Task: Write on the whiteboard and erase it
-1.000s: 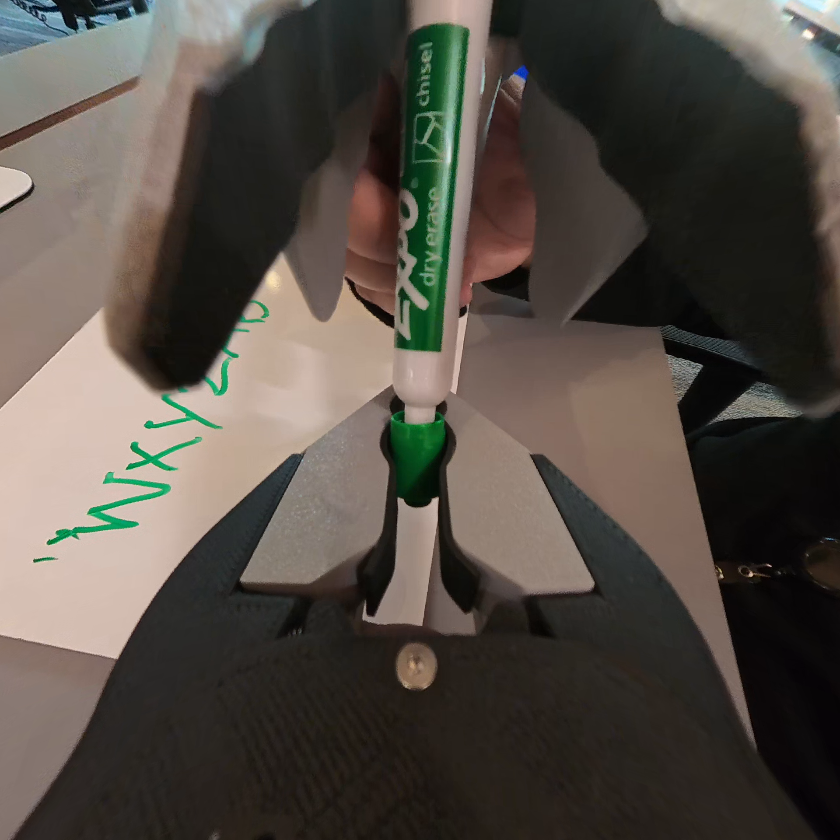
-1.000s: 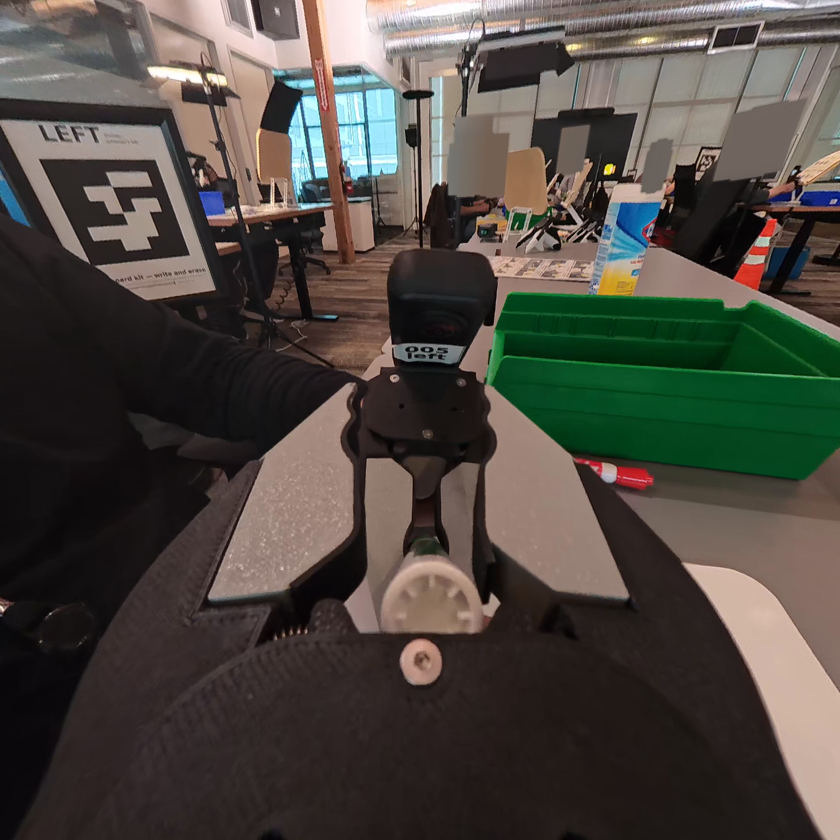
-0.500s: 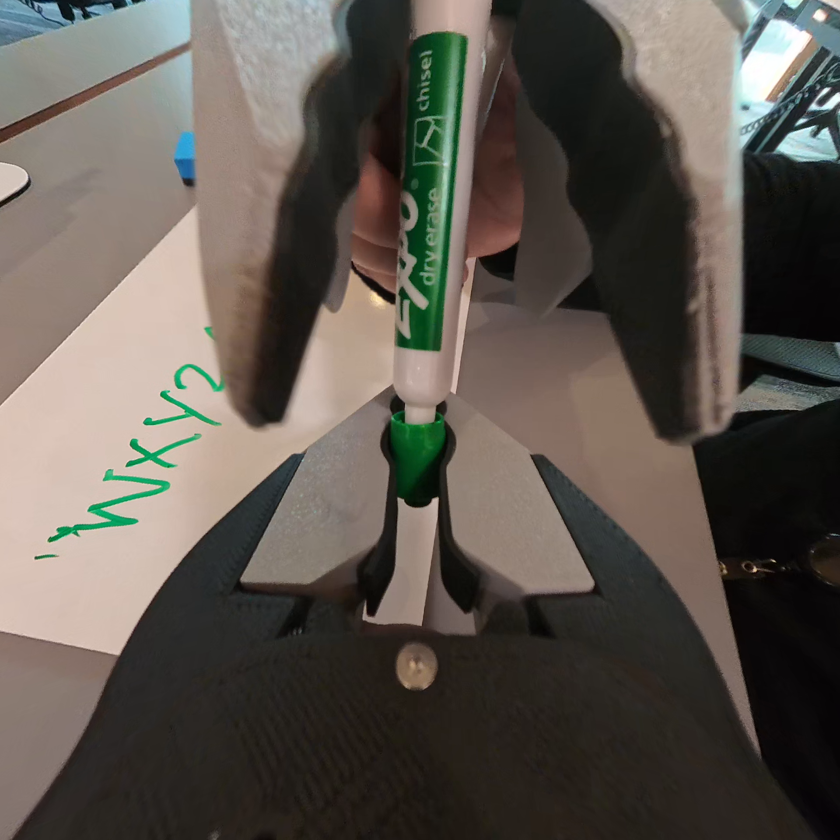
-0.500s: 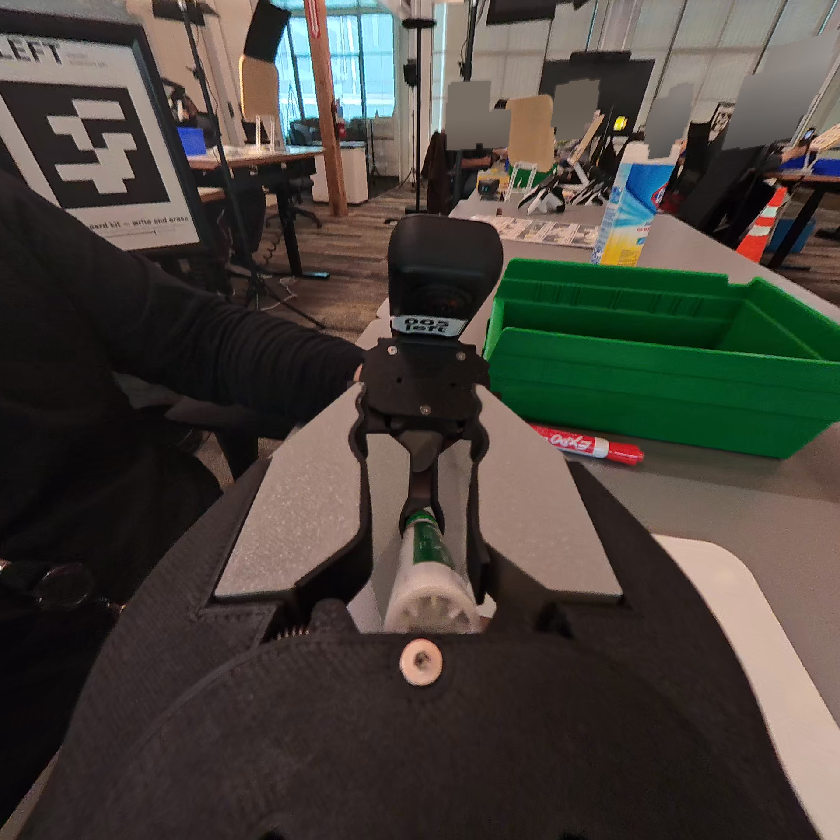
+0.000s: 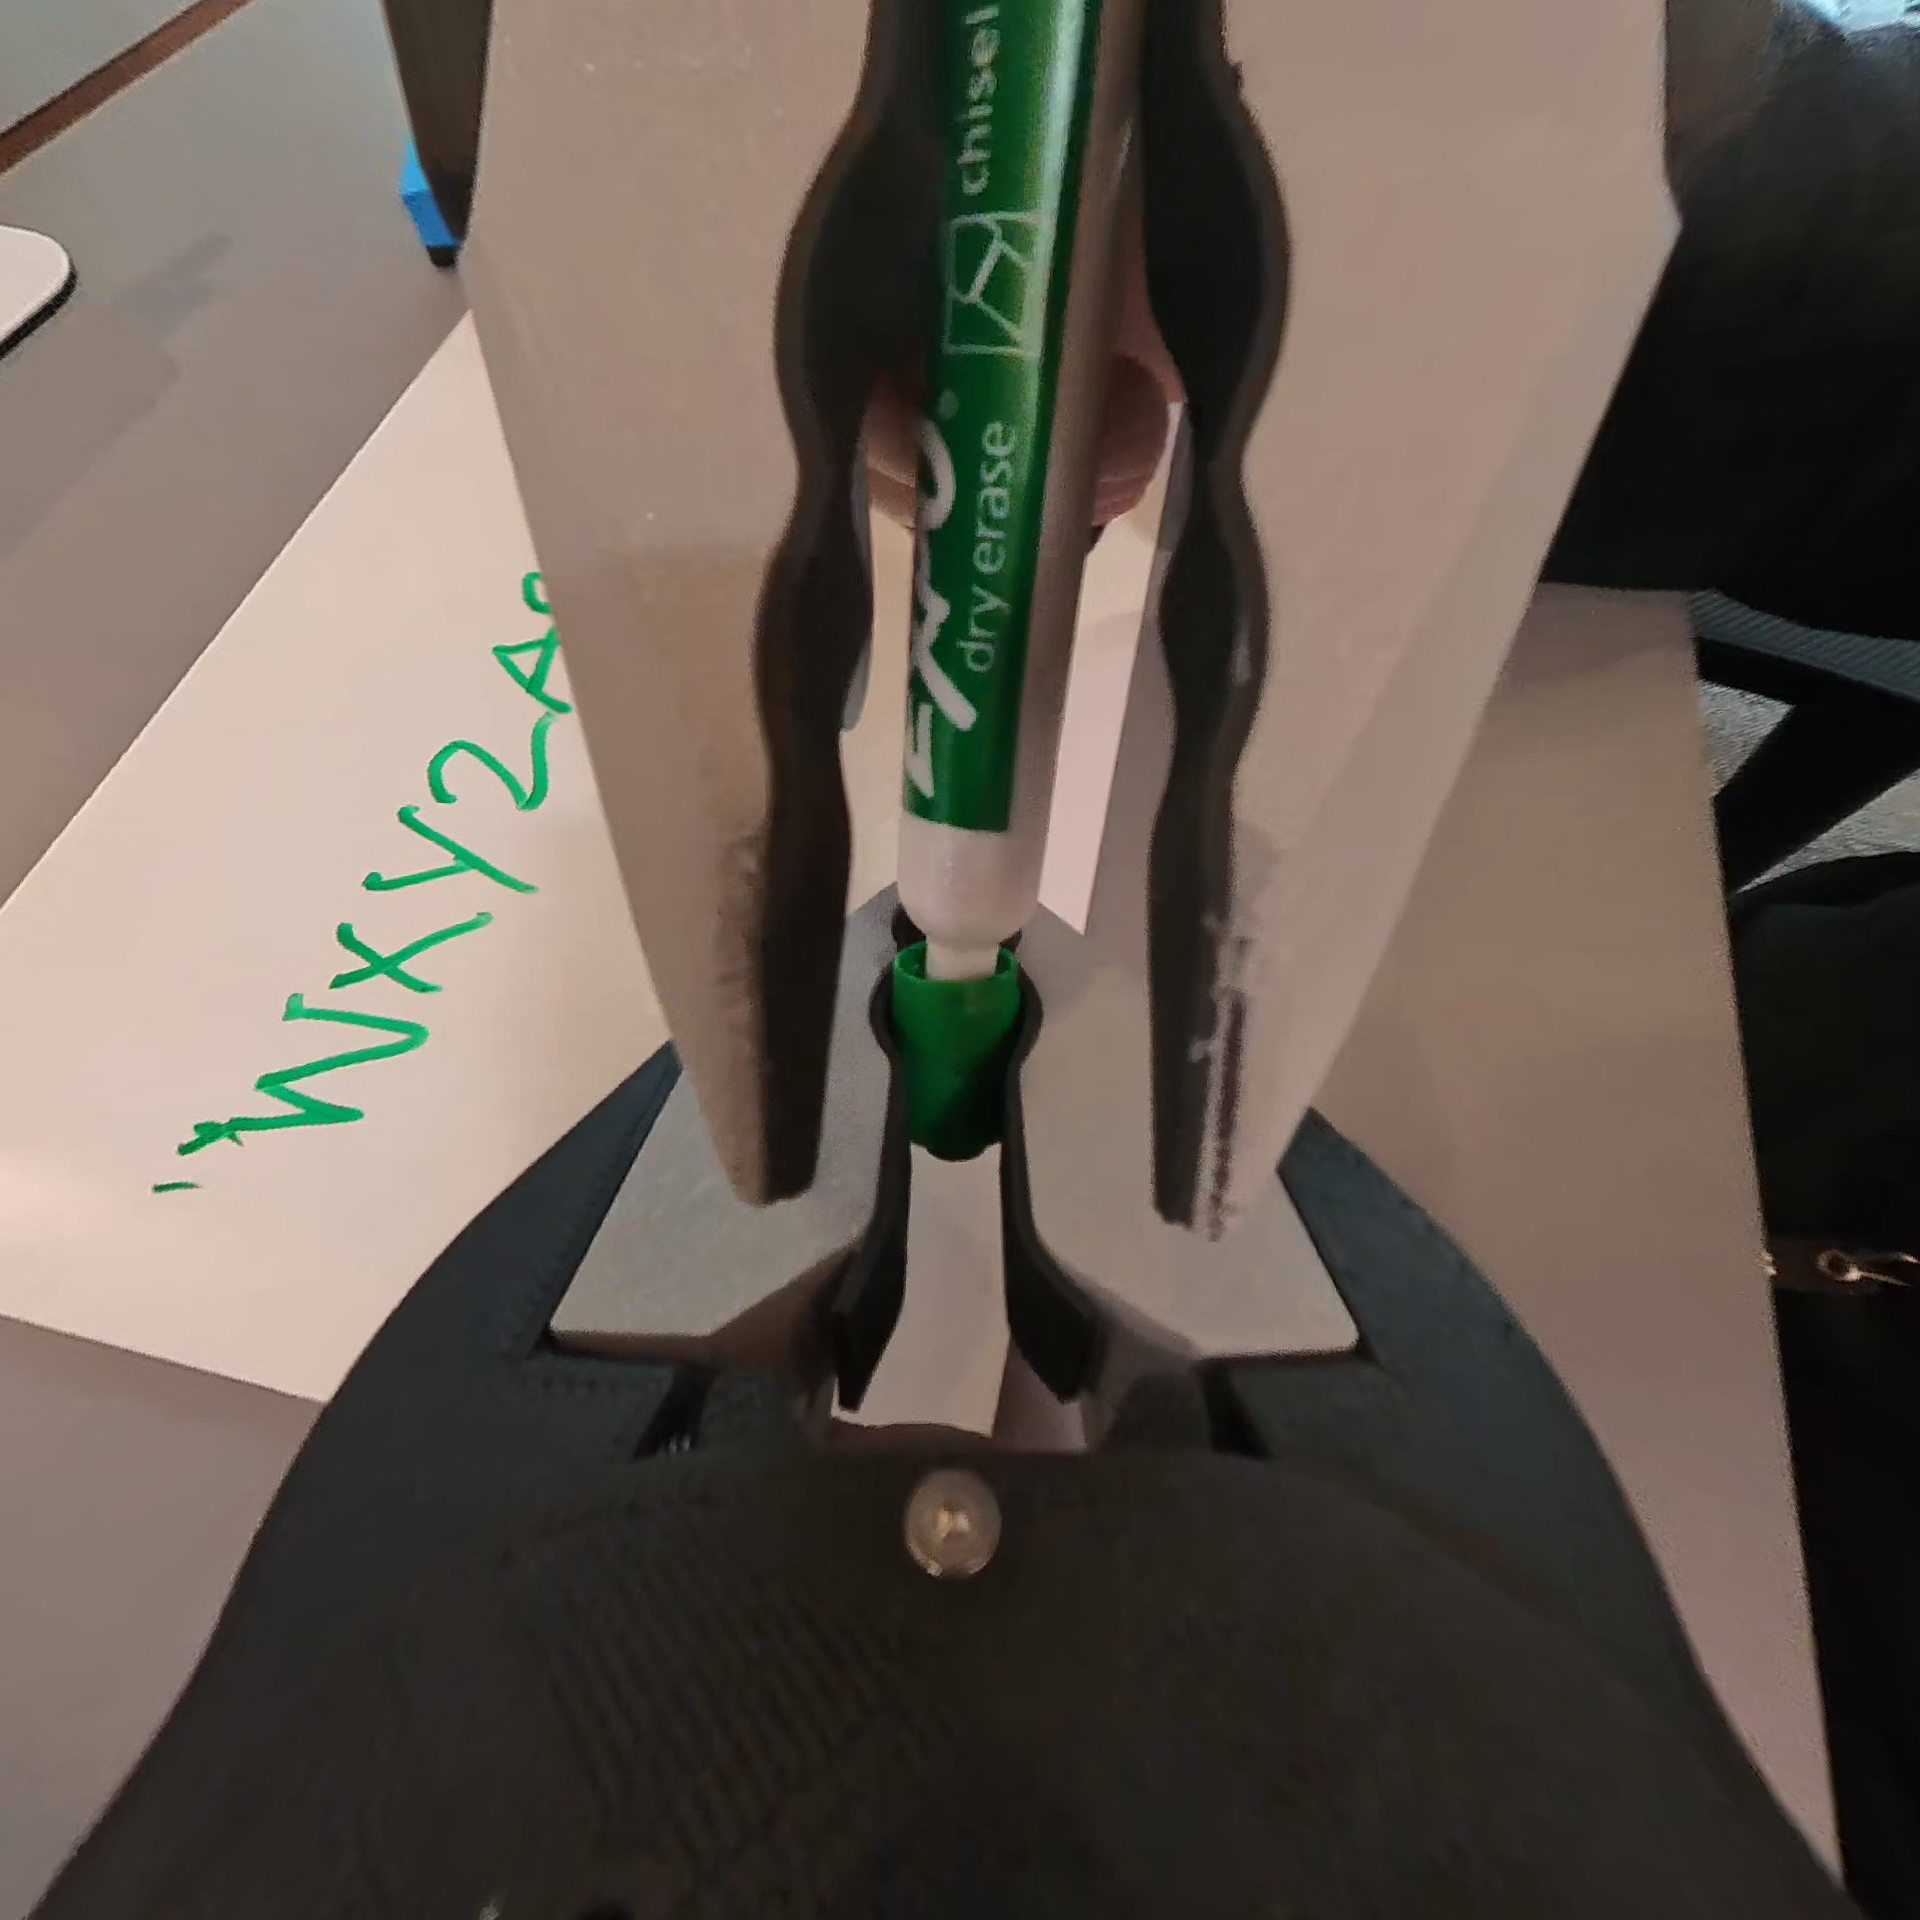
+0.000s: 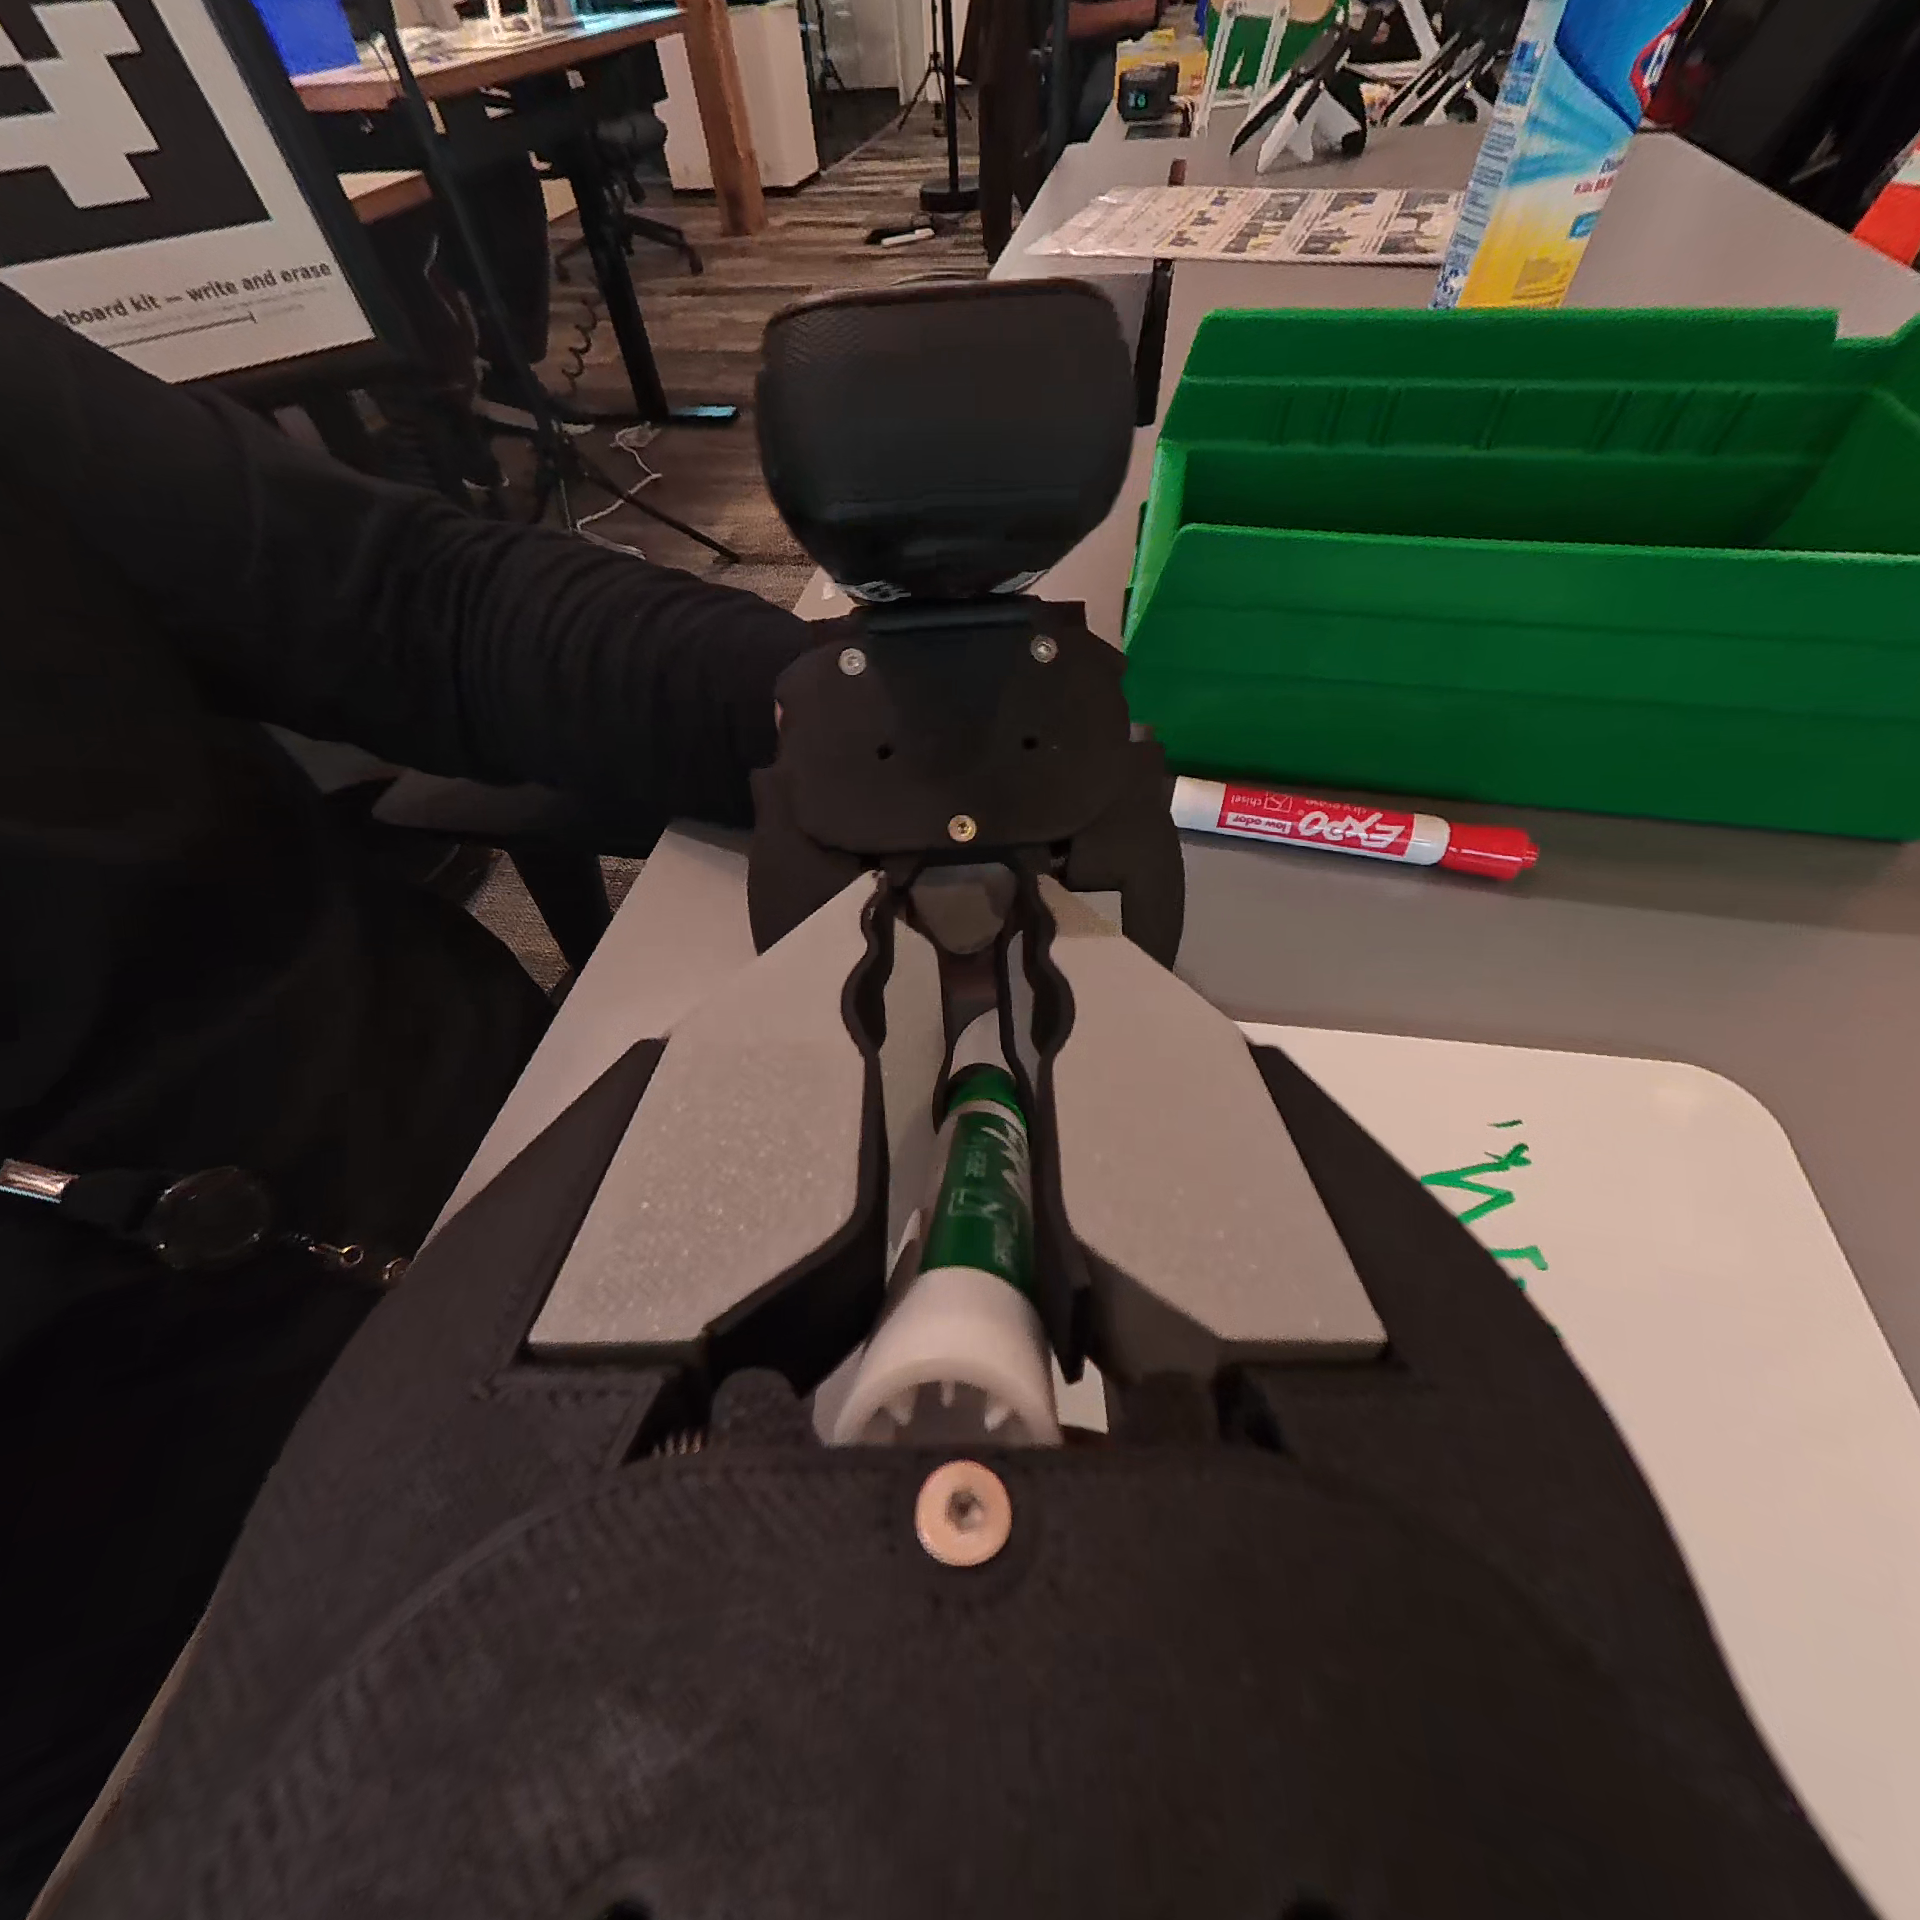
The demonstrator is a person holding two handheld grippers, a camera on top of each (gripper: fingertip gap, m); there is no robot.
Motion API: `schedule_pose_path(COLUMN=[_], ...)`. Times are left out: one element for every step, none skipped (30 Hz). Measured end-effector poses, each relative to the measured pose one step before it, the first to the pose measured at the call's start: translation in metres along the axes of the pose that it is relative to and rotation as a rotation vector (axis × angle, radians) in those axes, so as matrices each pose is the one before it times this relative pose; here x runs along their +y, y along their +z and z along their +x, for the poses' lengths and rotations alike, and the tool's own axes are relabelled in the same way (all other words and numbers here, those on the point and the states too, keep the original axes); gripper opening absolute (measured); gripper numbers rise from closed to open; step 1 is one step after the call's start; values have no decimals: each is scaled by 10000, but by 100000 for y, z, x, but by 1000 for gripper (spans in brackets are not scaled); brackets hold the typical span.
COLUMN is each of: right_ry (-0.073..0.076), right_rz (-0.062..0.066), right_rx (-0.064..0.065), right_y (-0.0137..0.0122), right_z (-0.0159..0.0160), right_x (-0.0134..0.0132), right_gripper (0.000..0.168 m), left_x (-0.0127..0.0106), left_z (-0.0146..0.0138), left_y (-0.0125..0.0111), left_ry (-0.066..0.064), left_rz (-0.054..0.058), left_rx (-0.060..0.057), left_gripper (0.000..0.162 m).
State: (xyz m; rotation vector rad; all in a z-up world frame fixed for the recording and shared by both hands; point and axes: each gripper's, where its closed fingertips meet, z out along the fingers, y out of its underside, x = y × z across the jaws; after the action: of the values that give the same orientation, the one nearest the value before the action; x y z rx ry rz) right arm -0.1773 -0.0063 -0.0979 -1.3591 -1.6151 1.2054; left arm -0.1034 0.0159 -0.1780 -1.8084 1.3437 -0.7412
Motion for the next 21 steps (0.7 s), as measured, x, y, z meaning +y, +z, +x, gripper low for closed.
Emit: schedule_pose_path(right_ry=[20,-2,-7,10,14,-48,-174,-159,-196,-256,-203,-100,-115,-81,8,87,238,373,461,412,271], right_rz=[43,40,49,-46,-42,-36,-126,-115,0,79,154,124,57,-14,-81,1,199,357,324,114,-27], right_rx=[11,17,70,45,-13,-32,-117,-169,-93,3,21,31,56,64,78,146,254,303,193,57,56], right_y=[10,-10,-9,13,36,81,100,51,-12,-41,-61,-40,-1,43,77,41,-39,-113,-81,20,34], right_z=[67,68,154,116,16,-40,-215,-280,-194,-76,-32,28,43,49,96,235,438,604,530,339,261], right_x=[17,18,27,141,87,90,237,215,64,-31,-170,-165,-72,-4,90,2,-151,-255,-147,44,156], right_gripper=[21,21,20,20,19,18,18,18,18,18,18,18,18,18,18,18,18,18,18,18,18], left_x=[38,29,56,92,131,219,235,123,12,-102,-180,-185,-74,66,102,-16,-184,-290,-102,165,161], left_z=[-99,-104,-47,58,165,226,336,211,-16,-12,65,-48,-47,-41,-121,-201,-250,-194,-56,-70,-174], left_y=[-3,2,5,43,61,88,97,101,11,-75,-159,-179,-101,22,62,-33,-171,-256,-142,35,118], left_ry=[58,21,9,20,62,86,139,133,5,-164,-284,-225,-141,-54,-19,-80,-221,-282,-216,-62,45], left_rz=[-26,-20,-38,-65,-97,-150,-166,-101,-10,85,169,174,82,-44,-80,18,172,258,113,-101,-130], left_rx=[-88,-82,-42,28,88,98,143,58,-26,78,209,122,76,4,-90,-102,-32,81,127,-15,-187], left_gripper=[8,7,8,8,7,7,7,7,6,6,6,7,7,7,7,7,6,7,7,7,7])
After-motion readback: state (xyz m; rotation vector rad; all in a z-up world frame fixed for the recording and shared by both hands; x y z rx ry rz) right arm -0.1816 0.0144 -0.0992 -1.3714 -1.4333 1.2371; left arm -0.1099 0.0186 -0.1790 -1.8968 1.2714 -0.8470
